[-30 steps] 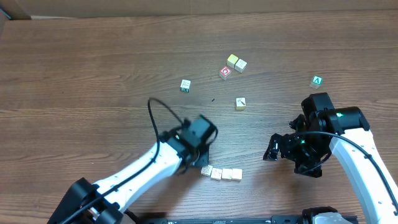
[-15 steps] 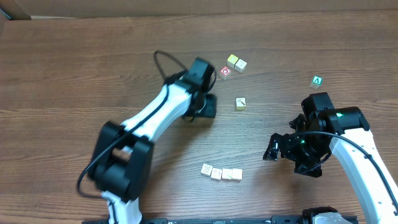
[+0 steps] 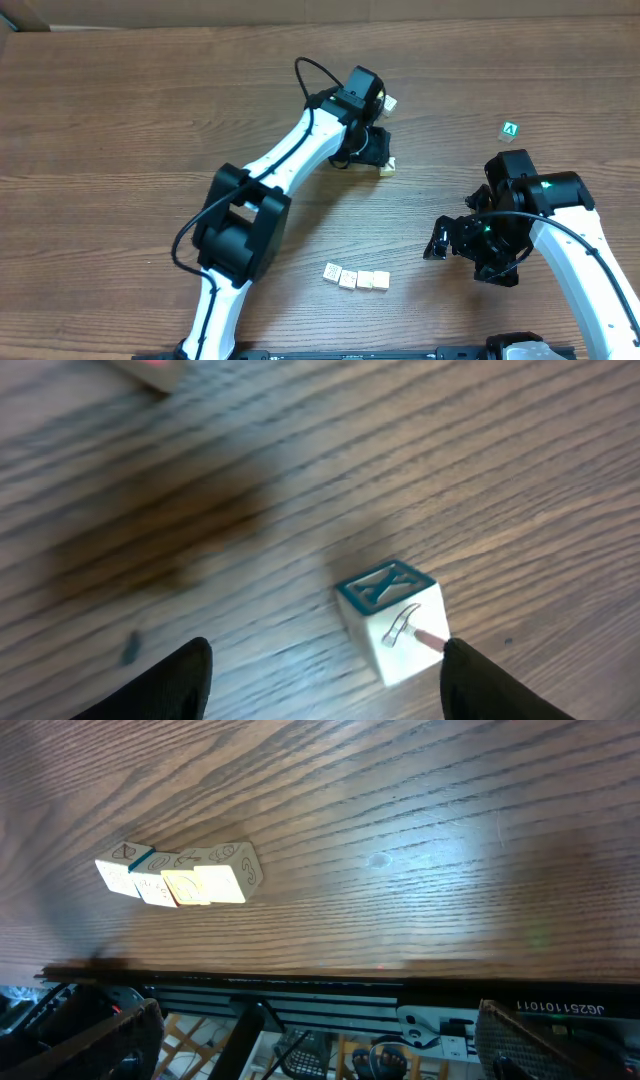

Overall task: Flip 5 blocks
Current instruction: 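Move the left gripper to the blocks near the yellow pair, then grasp the blue-X block with the left gripper and lift it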

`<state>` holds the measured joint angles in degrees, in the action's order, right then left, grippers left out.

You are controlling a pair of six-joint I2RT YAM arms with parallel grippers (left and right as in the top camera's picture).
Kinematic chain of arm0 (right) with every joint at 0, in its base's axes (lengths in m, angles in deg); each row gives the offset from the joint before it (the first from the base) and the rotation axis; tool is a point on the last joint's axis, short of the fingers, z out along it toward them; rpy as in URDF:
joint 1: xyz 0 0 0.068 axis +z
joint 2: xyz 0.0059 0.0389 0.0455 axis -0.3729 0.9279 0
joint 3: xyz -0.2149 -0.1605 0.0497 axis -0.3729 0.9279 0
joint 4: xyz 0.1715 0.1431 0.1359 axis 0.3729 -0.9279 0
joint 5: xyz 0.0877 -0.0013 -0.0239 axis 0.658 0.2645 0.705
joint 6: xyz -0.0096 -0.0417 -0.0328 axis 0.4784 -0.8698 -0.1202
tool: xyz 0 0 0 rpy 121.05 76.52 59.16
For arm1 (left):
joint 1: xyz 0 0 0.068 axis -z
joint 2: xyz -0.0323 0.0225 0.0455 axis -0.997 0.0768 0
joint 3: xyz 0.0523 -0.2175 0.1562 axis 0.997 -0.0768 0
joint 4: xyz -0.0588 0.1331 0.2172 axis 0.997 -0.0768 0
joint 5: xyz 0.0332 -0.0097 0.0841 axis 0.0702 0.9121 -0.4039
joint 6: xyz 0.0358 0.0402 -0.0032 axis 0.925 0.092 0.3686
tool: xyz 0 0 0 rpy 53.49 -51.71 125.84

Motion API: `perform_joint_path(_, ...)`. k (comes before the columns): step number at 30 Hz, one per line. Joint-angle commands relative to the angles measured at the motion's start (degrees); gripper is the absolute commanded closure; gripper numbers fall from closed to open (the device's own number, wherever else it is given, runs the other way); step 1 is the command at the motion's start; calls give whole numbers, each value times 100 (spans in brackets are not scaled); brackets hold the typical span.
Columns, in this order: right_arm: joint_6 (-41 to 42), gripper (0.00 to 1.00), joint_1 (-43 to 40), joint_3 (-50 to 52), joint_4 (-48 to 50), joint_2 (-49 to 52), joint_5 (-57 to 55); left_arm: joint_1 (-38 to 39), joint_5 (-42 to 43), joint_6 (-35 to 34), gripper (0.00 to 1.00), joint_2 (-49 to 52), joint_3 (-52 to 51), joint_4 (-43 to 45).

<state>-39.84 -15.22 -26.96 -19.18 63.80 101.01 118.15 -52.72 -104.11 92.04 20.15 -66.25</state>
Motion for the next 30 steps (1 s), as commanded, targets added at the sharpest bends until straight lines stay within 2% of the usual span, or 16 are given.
perform_joint_path(1, 4, 0, -26, -105, 7, 0, 33, 197, 155, 103, 35, 258, 269, 0)
perform_joint_path(8, 20, 0, -28, -105, -9, 0, 33, 391, 131, 20, 34, 280, 273, 243)
perform_joint_path(15, 20, 0, -26, -105, -57, 0, 33, 396, -2, -103, 45, 284, 273, 249)
perform_joint_path(20, 20, 0, -26, -105, -55, 0, 31, 396, -72, -157, 59, 284, 273, 247)
perform_joint_path(26, 20, 0, -26, -105, -76, 0, 33, 396, -186, -243, 66, 284, 273, 214)
perform_joint_path(30, 20, 0, -26, -105, -94, 0, 33, 396, -212, -240, 66, 284, 273, 164)
